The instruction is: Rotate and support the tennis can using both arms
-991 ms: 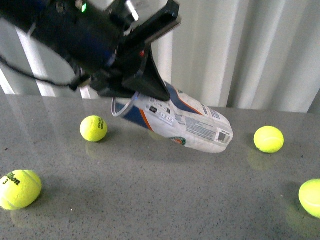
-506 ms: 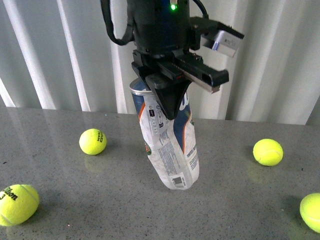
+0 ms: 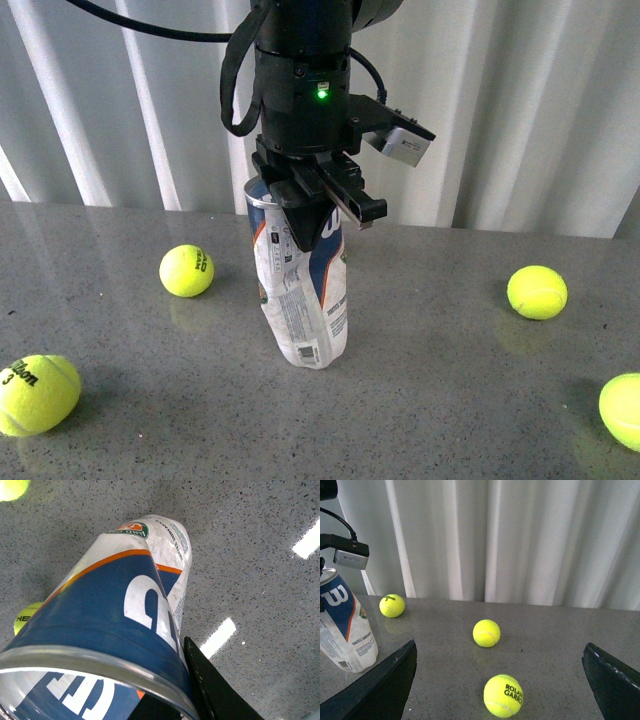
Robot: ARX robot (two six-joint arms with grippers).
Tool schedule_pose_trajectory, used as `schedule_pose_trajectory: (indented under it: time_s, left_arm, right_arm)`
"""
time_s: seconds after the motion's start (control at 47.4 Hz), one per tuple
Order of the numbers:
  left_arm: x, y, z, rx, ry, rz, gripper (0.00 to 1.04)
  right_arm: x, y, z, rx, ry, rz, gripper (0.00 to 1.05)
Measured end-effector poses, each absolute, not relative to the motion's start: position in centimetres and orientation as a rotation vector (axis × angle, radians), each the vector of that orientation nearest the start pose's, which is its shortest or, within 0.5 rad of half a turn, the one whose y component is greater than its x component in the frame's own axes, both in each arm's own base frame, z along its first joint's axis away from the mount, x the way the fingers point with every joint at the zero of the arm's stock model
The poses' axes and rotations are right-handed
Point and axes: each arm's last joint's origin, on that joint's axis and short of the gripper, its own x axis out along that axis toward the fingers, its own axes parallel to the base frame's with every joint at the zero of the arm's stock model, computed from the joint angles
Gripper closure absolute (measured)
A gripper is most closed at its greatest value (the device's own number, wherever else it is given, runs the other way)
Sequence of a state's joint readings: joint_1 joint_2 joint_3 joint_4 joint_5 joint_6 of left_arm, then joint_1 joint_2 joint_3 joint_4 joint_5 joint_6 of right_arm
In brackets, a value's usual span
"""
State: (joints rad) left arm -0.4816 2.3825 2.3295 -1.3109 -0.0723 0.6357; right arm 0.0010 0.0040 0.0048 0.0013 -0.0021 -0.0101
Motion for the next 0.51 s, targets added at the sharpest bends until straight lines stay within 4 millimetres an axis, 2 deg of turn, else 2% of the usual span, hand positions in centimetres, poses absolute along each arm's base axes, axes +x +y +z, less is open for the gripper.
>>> schedule_pose_trajectory:
  time_s: [0.19,0.422,0.506]
  left_arm:
    - [42.8,-22.1,23.5,0.882,1.165,-0.765,1.0]
    - [42.6,-22.7,23.7,0.831,1.161,-0.79,0.7]
    - [42.5,-23.0,23.8,0.813,1.154,-0.791,0.52]
  right_arm:
    - [9.8,0.0,16.5,-0.01,-0.002,0.003,0.07]
    - [9.8,0.0,16.5,-0.01,-0.002,0.003,0.07]
    - [9.8,0.0,16.5,-0.01,-0.002,0.003,0.07]
